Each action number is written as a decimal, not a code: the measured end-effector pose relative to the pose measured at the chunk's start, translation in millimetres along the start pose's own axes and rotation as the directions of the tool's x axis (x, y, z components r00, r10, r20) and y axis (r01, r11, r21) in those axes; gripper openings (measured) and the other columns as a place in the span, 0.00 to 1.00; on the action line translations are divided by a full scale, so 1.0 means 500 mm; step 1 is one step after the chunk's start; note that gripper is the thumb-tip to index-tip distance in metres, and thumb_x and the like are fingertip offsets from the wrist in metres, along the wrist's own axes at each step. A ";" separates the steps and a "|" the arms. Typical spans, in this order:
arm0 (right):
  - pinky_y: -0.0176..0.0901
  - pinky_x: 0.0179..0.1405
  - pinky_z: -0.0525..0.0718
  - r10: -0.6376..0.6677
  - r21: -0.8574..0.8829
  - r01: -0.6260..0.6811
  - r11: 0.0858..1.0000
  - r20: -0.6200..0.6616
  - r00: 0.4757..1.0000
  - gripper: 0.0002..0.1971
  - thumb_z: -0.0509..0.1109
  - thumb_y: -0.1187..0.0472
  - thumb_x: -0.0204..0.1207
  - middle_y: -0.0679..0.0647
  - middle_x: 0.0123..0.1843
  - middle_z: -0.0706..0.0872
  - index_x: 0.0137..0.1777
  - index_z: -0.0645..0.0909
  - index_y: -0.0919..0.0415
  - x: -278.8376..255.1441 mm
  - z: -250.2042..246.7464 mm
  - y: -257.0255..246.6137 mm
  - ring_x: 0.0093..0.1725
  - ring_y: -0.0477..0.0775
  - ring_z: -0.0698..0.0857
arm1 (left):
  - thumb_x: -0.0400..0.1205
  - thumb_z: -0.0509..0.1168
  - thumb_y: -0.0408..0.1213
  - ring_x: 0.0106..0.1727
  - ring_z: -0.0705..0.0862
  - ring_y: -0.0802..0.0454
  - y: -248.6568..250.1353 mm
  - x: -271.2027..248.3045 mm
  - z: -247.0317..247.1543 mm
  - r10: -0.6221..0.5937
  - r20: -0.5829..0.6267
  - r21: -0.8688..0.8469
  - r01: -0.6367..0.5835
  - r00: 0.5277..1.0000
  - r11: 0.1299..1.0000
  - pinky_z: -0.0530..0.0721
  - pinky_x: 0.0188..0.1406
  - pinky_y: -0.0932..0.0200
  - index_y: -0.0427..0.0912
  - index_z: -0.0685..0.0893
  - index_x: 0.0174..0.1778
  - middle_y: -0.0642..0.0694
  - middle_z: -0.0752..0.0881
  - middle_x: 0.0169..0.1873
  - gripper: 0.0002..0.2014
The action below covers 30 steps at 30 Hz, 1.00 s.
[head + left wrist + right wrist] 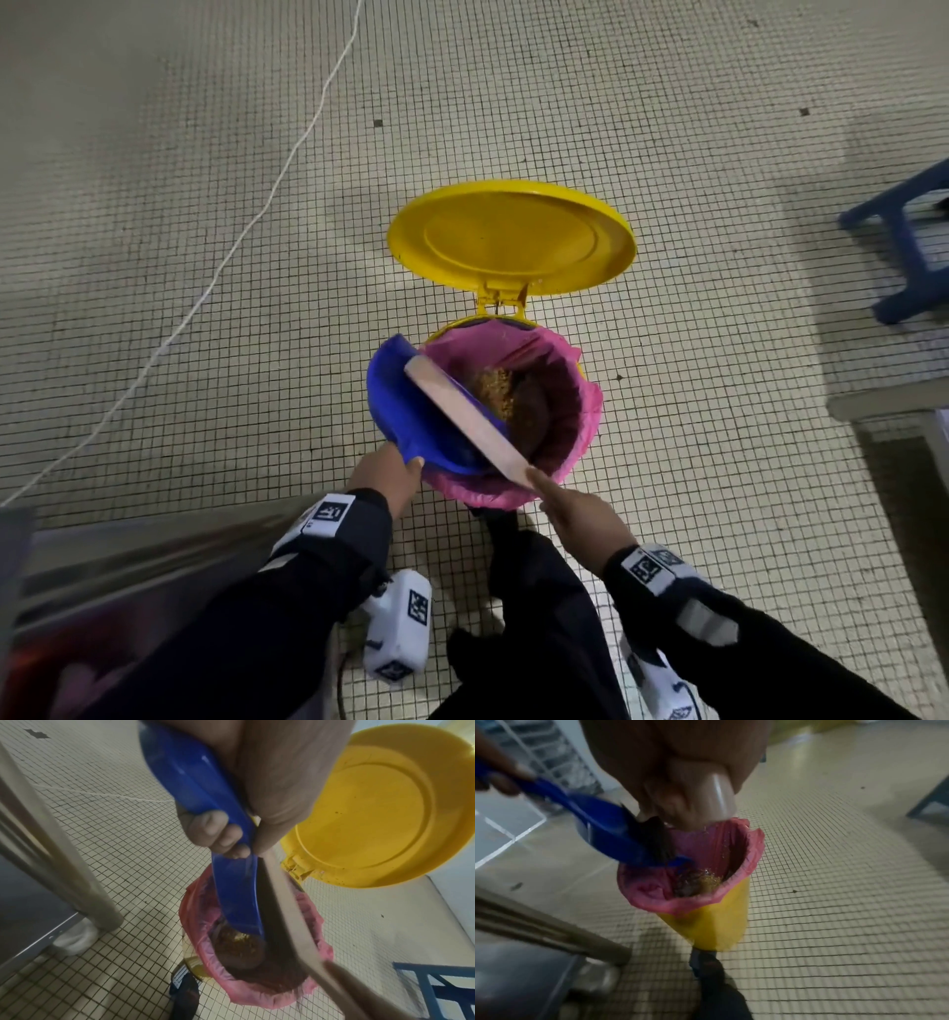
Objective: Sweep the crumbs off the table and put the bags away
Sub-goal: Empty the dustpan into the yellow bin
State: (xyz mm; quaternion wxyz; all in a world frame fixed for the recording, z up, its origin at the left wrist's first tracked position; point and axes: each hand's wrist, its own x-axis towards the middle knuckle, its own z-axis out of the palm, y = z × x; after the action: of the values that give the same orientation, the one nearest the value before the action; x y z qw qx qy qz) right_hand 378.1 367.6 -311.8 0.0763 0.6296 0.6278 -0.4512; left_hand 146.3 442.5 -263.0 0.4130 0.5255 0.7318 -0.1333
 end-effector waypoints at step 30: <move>0.41 0.41 0.82 0.216 -0.062 -0.218 0.974 -0.043 0.976 0.23 0.54 0.59 0.85 0.61 0.51 0.89 0.80 0.63 0.51 -0.043 -0.094 0.068 0.39 0.55 0.85 | 0.85 0.54 0.40 0.44 0.81 0.46 -0.018 -0.037 -0.051 0.049 -0.073 0.214 -0.033 0.996 0.976 0.78 0.47 0.55 0.39 0.75 0.57 0.47 0.80 0.41 0.11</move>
State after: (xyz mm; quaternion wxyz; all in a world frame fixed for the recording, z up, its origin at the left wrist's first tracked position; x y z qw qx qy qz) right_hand 433.8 376.3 -286.2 0.1343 0.6997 0.5712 -0.4077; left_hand 128.4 442.5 -235.6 0.3282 0.5864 0.7180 -0.1814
